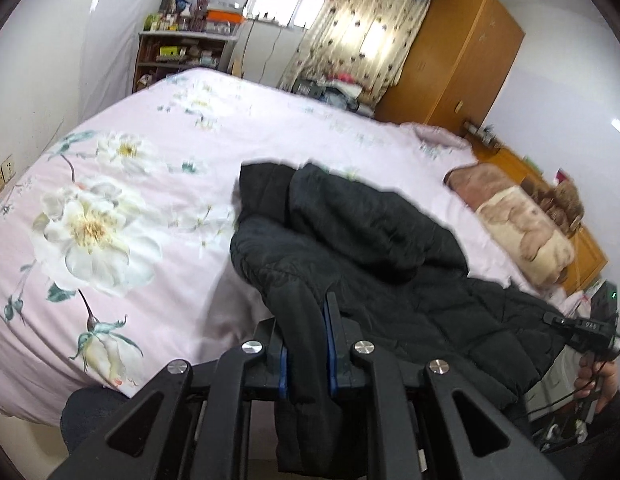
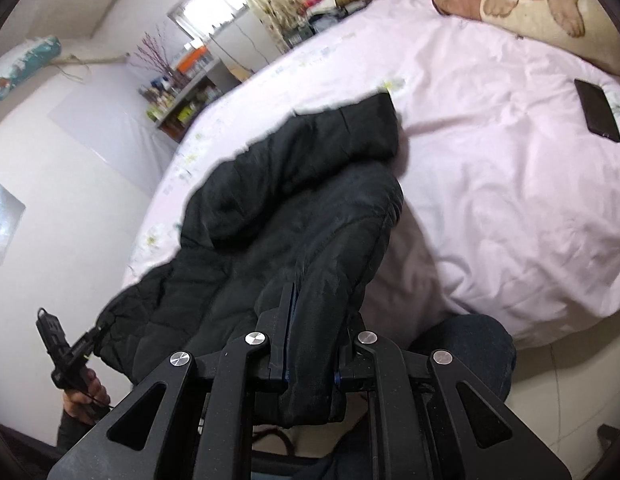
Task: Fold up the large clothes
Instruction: 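Lift the held side with the left gripper and fold it across the jacket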
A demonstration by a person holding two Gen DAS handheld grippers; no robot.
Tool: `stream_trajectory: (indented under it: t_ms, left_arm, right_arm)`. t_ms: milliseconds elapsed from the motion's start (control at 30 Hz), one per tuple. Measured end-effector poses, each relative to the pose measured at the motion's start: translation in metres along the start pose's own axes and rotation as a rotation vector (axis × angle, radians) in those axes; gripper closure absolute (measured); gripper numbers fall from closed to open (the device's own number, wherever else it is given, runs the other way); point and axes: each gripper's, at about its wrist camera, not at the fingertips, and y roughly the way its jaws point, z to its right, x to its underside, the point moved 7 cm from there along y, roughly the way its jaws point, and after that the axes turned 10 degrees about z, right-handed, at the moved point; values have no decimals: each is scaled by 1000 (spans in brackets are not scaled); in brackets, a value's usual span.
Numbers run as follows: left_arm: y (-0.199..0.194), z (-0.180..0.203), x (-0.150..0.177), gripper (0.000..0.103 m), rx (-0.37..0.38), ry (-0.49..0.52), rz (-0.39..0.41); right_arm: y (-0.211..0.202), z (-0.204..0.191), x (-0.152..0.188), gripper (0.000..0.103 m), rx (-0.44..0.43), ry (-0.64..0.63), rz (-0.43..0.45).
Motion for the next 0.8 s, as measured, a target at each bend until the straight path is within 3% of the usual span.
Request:
stream_trajectory:
  t_ms: [200,333,533,800]
  left_arm:
    - [-19,-1,-26,89,47,-90,80]
    - [-10,-5,-39,89,46,-108,94]
    - [24,-4,-68,89,46,-126,103]
    - [102,-5,-128,89,35,-149,109]
  right_arm:
    - [-27,-25,-24,90,-69,41,126]
    - [-22,-30,-39,90,-81,58,152]
    - [6,-36,-77,89,-85,70,156]
    - [66,-44,-147,89,-60,59,176]
